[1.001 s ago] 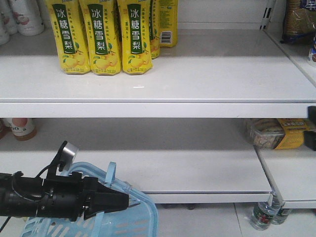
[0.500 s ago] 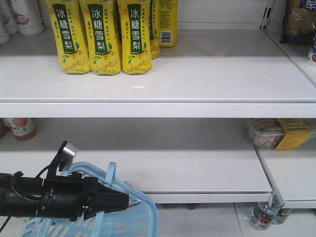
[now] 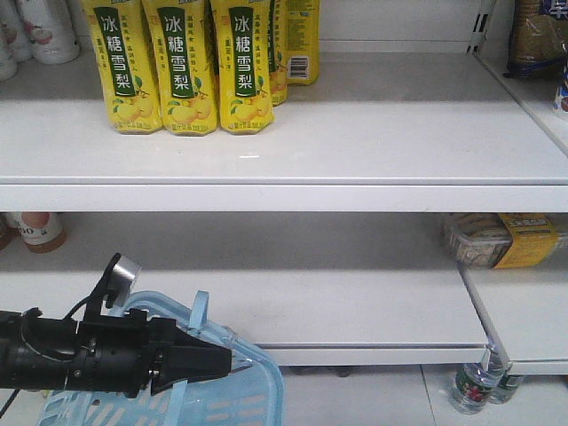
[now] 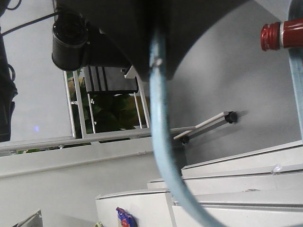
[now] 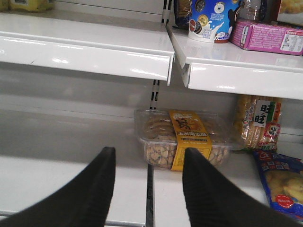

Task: Place coke in basket with both arms

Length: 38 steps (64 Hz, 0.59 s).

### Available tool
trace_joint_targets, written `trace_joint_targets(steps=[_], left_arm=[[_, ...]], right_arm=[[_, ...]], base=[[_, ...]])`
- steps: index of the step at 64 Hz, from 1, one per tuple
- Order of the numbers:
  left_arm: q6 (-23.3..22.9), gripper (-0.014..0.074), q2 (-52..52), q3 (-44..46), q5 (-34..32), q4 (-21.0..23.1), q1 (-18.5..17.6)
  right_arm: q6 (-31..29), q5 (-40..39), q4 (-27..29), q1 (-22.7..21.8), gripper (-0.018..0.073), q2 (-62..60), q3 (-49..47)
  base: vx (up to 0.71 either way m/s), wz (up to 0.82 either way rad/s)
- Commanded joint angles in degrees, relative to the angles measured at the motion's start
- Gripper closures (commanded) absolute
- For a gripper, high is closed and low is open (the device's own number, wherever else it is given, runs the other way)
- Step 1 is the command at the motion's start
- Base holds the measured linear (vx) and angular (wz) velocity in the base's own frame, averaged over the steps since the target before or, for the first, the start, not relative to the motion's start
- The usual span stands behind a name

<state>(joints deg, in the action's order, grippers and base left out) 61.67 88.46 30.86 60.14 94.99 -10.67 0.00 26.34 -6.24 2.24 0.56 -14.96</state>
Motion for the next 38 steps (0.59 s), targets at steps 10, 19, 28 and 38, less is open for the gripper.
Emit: trace_joint_targets(steps=[10, 19, 28, 38], left_arm=[[0.6, 0.0603, -2.0, 1.5, 5.8, 7.0, -0.2], [0.6, 0.0603, -2.0, 1.5, 5.8, 7.0, -0.2], [0.6, 0.0603, -2.0, 1.5, 5.8, 7.0, -0.2], [0.6, 0.0603, -2.0, 1.5, 5.8, 7.0, -0.2]], right_arm=[[0.0, -4.4, 0.0, -0.4, 0.0246, 0.8, -1.4], [0.0, -4.3, 0.0, -0.4, 0.0363, 0.8, -1.4], [0.0, -4.3, 0.0, -0.4, 0.0554, 0.8, -1.4], [0.0, -5.0, 0.6, -0.4, 0.0569, 0.8, -1.4]], base=[[0.0, 0.0], [0.0, 0.0], [0.0, 0.0], [0.0, 0.0]])
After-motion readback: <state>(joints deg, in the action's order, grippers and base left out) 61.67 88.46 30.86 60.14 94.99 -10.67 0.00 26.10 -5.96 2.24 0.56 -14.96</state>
